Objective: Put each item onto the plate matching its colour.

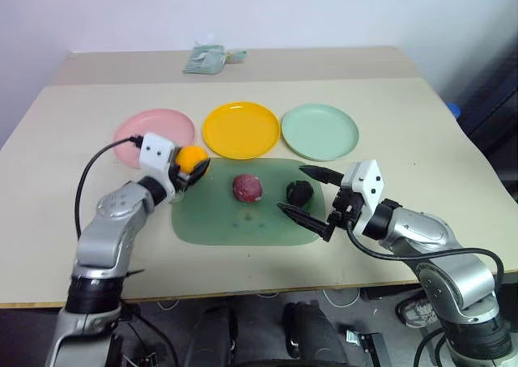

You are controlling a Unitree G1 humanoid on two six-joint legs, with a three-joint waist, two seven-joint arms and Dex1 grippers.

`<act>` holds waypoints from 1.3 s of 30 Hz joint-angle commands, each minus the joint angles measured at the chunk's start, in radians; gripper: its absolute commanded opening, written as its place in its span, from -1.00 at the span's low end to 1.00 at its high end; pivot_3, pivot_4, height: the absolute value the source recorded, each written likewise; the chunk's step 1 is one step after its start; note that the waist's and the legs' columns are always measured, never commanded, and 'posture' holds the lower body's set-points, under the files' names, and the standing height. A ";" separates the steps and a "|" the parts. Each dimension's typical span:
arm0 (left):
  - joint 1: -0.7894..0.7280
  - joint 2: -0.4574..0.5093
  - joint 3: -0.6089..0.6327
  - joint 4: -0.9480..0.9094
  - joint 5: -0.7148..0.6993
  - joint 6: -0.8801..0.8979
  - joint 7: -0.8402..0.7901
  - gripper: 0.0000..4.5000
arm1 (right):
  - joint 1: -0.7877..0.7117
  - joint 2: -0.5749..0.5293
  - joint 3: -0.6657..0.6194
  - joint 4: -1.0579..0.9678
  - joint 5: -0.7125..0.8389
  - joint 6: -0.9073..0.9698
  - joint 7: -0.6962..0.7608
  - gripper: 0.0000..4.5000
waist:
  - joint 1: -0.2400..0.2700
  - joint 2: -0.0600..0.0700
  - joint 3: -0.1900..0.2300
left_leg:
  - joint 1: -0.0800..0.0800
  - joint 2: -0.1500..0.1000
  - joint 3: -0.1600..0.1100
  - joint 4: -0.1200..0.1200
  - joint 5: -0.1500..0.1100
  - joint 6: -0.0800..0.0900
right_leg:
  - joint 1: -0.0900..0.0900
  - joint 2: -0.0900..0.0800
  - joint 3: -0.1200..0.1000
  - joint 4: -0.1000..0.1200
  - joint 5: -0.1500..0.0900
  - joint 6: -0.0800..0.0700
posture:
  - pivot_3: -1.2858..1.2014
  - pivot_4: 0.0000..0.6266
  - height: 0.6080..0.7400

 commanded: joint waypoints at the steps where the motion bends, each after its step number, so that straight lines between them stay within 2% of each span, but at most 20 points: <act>1: -0.125 -0.087 -0.056 0.076 0.039 -0.011 0.060 0.29 | -0.034 0.025 0.015 -0.004 -0.003 -0.011 -0.006 1.00 | 0.008 0.000 0.000 | 0.000 0.000 0.000 0.000 0.000 0.000 | 0.000 0.000 0.000 0.000 0.001 0.001 | 0.03 -0.52 1.00; 5: -0.301 -0.153 -0.098 0.328 0.128 -0.056 0.123 0.29 | -0.051 0.041 0.025 -0.002 -0.009 -0.011 -0.015 1.00 | 0.007 -0.001 0.000 | -0.001 -0.003 0.000 0.000 0.000 0.000 | 0.000 0.000 -0.001 0.000 0.001 0.002 | 0.03 -0.52 1.00; 11: -0.465 -0.185 -0.128 0.628 0.194 -0.165 0.115 0.29 | -0.040 0.048 0.026 -0.020 -0.021 -0.011 -0.041 1.00 | 0.001 -0.001 0.000 | -0.001 -0.002 0.000 0.000 0.000 0.000 | 0.000 0.001 -0.001 0.000 0.001 0.002 | 0.03 -0.52 1.00; 17: -0.500 -0.200 -0.113 0.715 0.197 -0.196 0.082 0.29 | -0.014 0.048 0.015 -0.048 -0.027 -0.006 -0.074 1.00 | 0.005 -0.001 0.000 | -0.002 -0.002 0.000 0.000 0.000 0.000 | 0.000 0.001 -0.001 -0.001 0.001 0.002 | 0.03 -0.52 1.00; 18: -0.497 -0.202 -0.106 0.715 0.192 -0.193 0.080 0.65 | -0.012 0.048 0.016 -0.051 -0.027 -0.006 -0.077 1.00 | 0.005 -0.001 0.000 | -0.002 -0.002 0.000 0.000 0.000 0.000 | 0.000 0.001 -0.001 -0.001 0.001 0.002 | 0.03 -0.52 1.00; 19: -0.494 -0.204 -0.099 0.712 0.187 -0.192 0.076 0.77 | -0.010 0.048 0.017 -0.053 -0.027 -0.006 -0.080 1.00 | 0.005 -0.001 0.000 | -0.002 -0.002 0.000 0.000 0.000 0.000 | 0.000 0.001 -0.001 -0.001 0.001 0.002 | 0.03 -0.52 1.00; 20: -0.489 -0.204 -0.096 0.704 0.187 -0.194 0.073 0.92 | -0.008 0.048 0.018 -0.054 -0.027 -0.006 -0.082 1.00 | 0.005 -0.001 0.000 | -0.002 -0.002 0.000 0.000 0.000 0.000 | 0.000 0.001 -0.001 -0.001 0.001 0.002 | 0.03 -0.52 1.00; 21: -0.483 -0.203 -0.094 0.693 0.188 -0.200 0.072 0.97 | -0.007 0.048 0.020 -0.055 -0.027 -0.006 -0.084 1.00 | 0.005 -0.001 0.000 | -0.002 -0.002 0.000 0.000 0.000 0.000 | 0.000 0.001 -0.001 0.000 0.001 0.002 | 0.03 -0.52 1.00; 24: -0.468 -0.198 -0.078 0.651 0.187 -0.207 0.086 0.97 | -0.002 0.048 0.025 -0.059 -0.026 -0.006 -0.086 1.00 | 0.005 -0.001 0.000 | -0.002 -0.002 0.000 0.000 0.000 0.000 | 0.000 0.001 -0.001 0.000 0.001 0.002 | 0.03 -0.52 1.00; 28: -0.400 -0.176 -0.005 0.477 0.146 -0.198 0.110 0.97 | -0.002 0.043 0.024 -0.059 -0.017 -0.006 -0.078 1.00 | 0.001 -0.001 0.000 | -0.002 -0.001 0.000 0.000 0.000 0.000 | 0.000 0.001 -0.001 0.000 0.001 0.002 | 0.03 -0.52 1.00; 30: -0.280 -0.129 -0.007 0.283 0.086 -0.160 0.004 0.97 | -0.002 0.029 0.020 -0.043 -0.024 -0.015 -0.060 1.00 | 0.003 -0.001 0.000 | -0.001 -0.001 0.000 0.000 0.001 -0.001 | 0.000 0.001 -0.001 0.000 0.001 0.002 | 0.03 -0.52 1.00; 33: -0.102 -0.034 -0.021 0.029 -0.027 -0.102 -0.177 0.97 | -0.002 0.007 -0.001 -0.019 -0.027 -0.027 -0.033 1.00 | -0.018 0.000 0.000 | 0.000 0.001 0.000 -0.001 0.000 0.000 | -0.001 0.000 0.000 0.001 0.001 0.002 | 0.03 -0.52 1.00; 36: 0.030 0.079 -0.028 -0.124 -0.103 -0.081 -0.332 0.97 | 0.005 -0.030 -0.044 -0.020 0.031 0.015 0.009 1.00 | -0.016 -0.001 0.000 | -0.001 0.002 0.000 -0.001 0.000 -0.001 | -0.002 0.000 0.000 0.002 0.001 0.002 | 0.03 -0.52 1.00; 39: 0.090 0.176 -0.047 -0.194 -0.138 -0.039 -0.427 0.97 | 0.033 -0.077 -0.063 -0.025 0.045 0.021 0.056 1.00 | -0.010 -0.001 0.000 | 0.000 0.002 -0.001 0.000 0.001 -0.001 | 0.000 -0.001 0.000 0.002 -0.001 -0.001 | 0.03 -0.52 1.00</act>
